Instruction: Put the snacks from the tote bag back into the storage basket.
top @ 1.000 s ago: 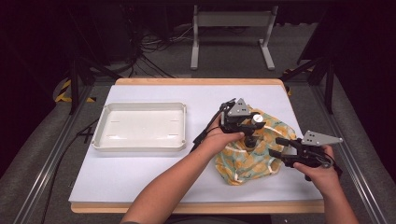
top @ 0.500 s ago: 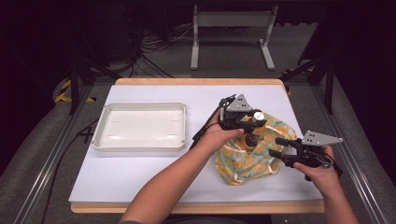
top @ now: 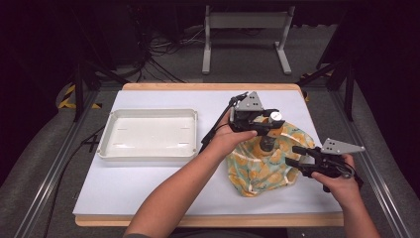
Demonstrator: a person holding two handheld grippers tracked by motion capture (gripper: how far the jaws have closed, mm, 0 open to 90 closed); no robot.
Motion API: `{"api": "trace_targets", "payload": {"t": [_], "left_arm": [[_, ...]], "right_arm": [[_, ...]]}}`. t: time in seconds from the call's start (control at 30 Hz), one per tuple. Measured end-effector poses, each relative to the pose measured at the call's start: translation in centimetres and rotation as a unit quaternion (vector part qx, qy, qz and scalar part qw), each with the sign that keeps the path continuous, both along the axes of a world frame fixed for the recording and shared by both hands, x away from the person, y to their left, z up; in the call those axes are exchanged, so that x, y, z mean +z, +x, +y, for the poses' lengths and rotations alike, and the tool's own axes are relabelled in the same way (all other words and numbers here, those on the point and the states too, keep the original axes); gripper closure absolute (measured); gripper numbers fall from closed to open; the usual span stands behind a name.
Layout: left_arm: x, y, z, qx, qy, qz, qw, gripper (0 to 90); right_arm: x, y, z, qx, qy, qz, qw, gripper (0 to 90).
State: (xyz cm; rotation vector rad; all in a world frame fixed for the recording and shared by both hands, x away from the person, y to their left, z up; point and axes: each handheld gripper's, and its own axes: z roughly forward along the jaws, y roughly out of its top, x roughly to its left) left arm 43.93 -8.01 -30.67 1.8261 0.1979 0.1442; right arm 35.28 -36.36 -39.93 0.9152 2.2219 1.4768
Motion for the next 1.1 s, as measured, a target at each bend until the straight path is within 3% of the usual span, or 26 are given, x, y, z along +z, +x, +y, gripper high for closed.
{"api": "trace_targets", "payload": {"t": [0.47,0.8,1.1], "left_arm": [[2.0,-0.1,1.2,-0.007,-0.009,0.004,0.9999,58.1],[3.5,-0.1,3.9,-0.002,-0.015,0.006,0.9999,58.1],[4.3,-0.1,7.7,0.016,-0.020,0.000,0.9997,58.1]], "right_arm": [[0.0,0.0,0.0,0.001,0.006,0.004,1.0000,44.0],[0.0,0.0,0.0,0.002,0.008,0.006,0.9999,44.2],[0.0,0.1,0.2,0.005,0.009,0.007,0.9999,44.3]]}}
